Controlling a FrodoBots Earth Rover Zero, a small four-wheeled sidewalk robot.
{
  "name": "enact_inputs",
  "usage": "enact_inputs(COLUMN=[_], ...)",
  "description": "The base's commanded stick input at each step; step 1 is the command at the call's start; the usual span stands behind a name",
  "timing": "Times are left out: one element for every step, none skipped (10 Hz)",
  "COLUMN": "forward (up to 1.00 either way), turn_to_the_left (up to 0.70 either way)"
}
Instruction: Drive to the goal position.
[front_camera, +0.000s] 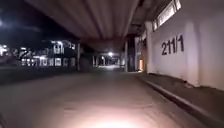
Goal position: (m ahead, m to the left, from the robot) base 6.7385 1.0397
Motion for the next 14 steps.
enact_inputs(forward=[1.00,1.00,1.00,1.00,1.00,1.00,1.00,1.00,1.00,1.00,1.00,1.00,1.00,1.00], turn_to_the_left=[0.00,0.00,0.00,0.00,0.00,0.00,0.00,0.00,0.00,0.00,0.00,0.00,0.00,0.00])
